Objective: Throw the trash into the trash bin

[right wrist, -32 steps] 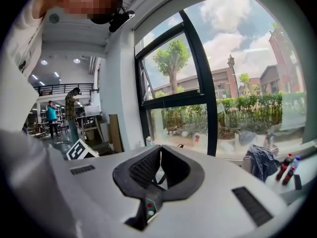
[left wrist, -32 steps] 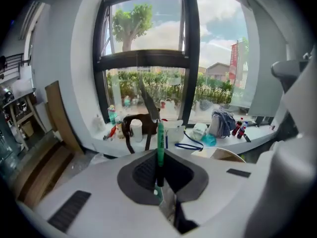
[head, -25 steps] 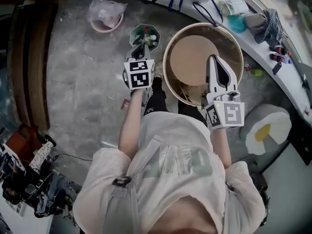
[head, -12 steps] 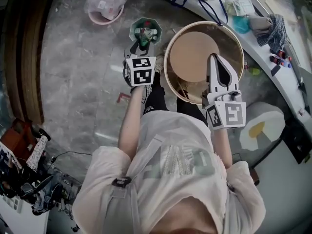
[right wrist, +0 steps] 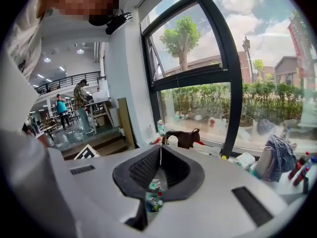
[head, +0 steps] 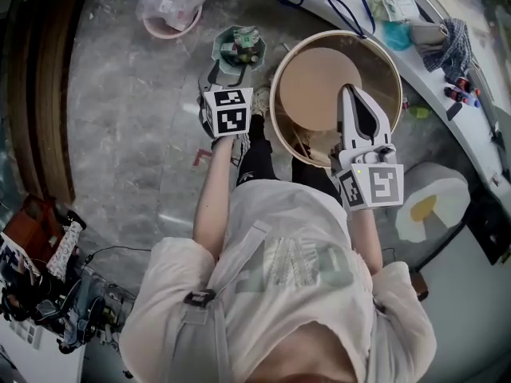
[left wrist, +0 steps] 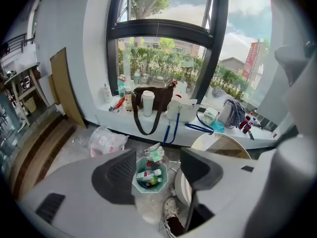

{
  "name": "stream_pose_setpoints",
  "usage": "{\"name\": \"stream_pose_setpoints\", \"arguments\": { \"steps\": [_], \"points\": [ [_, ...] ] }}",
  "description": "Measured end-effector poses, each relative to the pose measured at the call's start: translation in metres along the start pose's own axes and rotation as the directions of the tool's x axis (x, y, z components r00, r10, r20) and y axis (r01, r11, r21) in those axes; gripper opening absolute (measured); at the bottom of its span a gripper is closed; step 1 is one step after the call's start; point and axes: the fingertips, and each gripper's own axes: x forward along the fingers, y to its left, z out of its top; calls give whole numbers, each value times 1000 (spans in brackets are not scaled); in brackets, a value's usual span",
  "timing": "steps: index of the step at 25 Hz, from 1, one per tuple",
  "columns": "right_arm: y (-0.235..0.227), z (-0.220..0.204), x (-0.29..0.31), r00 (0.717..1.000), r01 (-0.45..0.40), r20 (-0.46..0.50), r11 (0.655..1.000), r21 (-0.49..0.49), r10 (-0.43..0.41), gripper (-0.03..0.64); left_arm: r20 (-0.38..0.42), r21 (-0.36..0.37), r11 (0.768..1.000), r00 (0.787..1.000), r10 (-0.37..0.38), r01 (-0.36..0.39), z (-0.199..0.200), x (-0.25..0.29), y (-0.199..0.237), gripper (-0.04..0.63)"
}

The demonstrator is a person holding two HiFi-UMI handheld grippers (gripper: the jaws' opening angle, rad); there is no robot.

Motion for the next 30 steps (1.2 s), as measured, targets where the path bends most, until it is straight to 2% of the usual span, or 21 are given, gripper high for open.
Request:
{"name": "stream_pose_setpoints", "arguments": {
  "steps": [16, 21, 25, 28, 30],
  "points": [
    [10, 5, -13, 999, -17, 27, 1000, -3, 18, 15, 48, 0, 1000, 999, -10, 10, 14, -15, -13, 268],
    [11, 11, -18, 998, -22, 62, 1000, -2, 22, 15, 116, 44, 998, 993, 37, -42, 36, -30, -12, 267],
    [5, 22, -32, 994, -6, 113, 1000, -8, 7, 15, 225, 93, 995, 974, 0, -22, 75, -56, -32, 264],
    [-6, 34, -52, 986, 23, 167, 1000, 3, -23, 15, 315, 146, 989, 948, -39, -8, 110, -83, -60, 195],
    [-19, 44, -69, 976, 51, 212, 999, 15, -53, 15, 384, 174, 985, 920, -79, 12, 136, -104, -88, 135]
  ]
}}
